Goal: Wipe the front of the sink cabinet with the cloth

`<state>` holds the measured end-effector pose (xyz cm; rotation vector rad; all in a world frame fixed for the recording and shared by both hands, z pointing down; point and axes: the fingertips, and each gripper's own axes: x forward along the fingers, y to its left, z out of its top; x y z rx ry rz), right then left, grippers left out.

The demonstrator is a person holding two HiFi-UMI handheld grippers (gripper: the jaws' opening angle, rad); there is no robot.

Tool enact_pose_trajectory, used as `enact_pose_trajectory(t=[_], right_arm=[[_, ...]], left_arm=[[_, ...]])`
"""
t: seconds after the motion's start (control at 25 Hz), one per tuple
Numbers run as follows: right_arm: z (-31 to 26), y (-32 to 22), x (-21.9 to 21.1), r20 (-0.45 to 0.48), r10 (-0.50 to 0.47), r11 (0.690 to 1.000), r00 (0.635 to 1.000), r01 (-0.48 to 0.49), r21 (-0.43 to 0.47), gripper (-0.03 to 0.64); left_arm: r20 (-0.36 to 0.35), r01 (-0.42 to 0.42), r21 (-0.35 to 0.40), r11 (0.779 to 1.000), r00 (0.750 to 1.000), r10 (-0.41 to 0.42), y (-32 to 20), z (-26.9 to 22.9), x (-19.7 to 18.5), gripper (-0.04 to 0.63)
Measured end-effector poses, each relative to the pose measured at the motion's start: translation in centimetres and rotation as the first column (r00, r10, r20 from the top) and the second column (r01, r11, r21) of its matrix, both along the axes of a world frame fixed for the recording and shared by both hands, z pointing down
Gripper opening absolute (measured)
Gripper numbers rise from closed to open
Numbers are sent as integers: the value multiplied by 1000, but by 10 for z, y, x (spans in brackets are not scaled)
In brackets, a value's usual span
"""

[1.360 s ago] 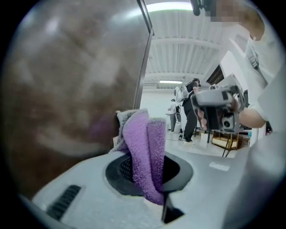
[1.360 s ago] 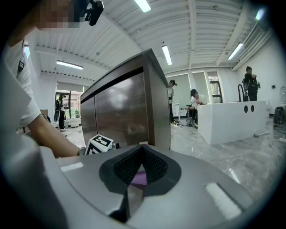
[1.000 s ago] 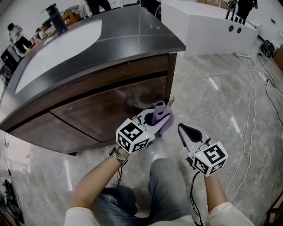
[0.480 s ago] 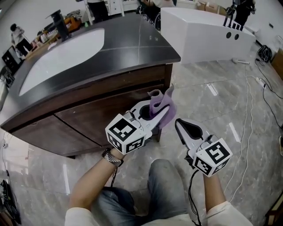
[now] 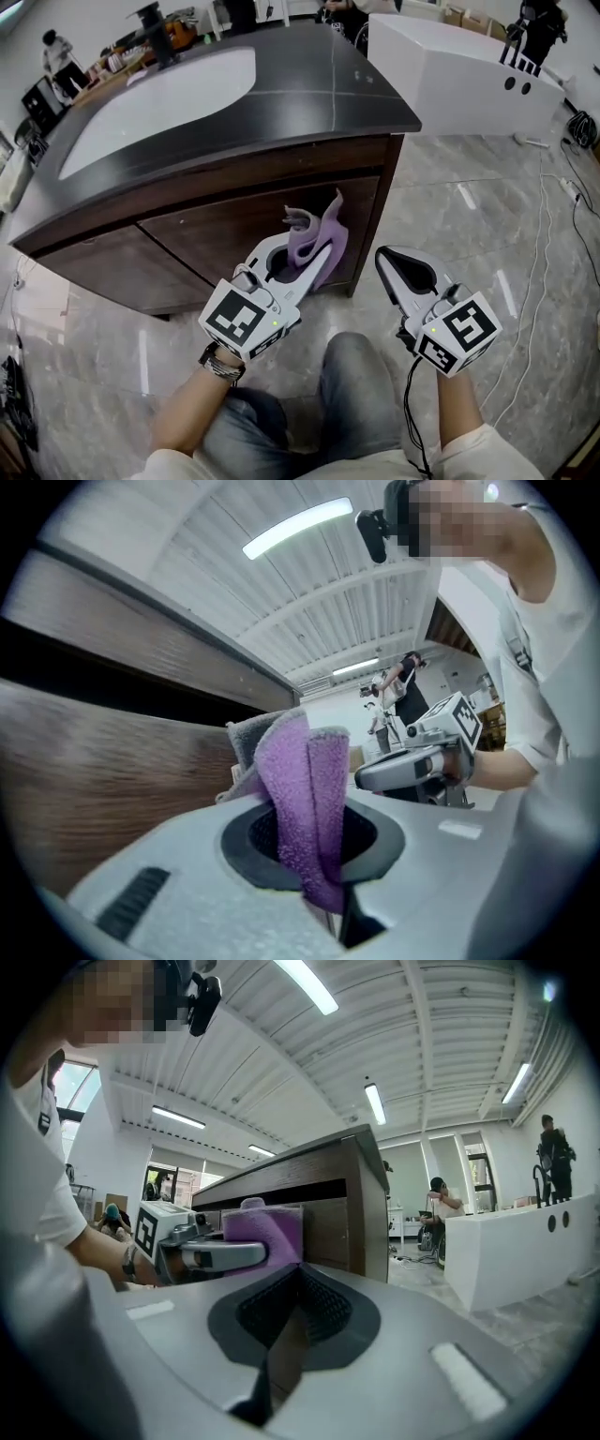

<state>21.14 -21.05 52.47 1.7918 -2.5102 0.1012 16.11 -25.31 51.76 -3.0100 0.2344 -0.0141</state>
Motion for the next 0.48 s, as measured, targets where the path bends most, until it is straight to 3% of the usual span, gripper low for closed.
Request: enact_pose_trajectory(t=[0.24, 0.48], right_arm=[[0, -13, -33, -1, -67, 998, 998, 67, 3, 8], [-16, -26, -74, -22, -127, 991, 992, 127, 31, 8]], left_arm=[[-2, 182, -14, 983, 983, -182, -13, -1, -67, 48], [-16, 338, 81, 938, 941, -338, -22, -14, -134, 48]])
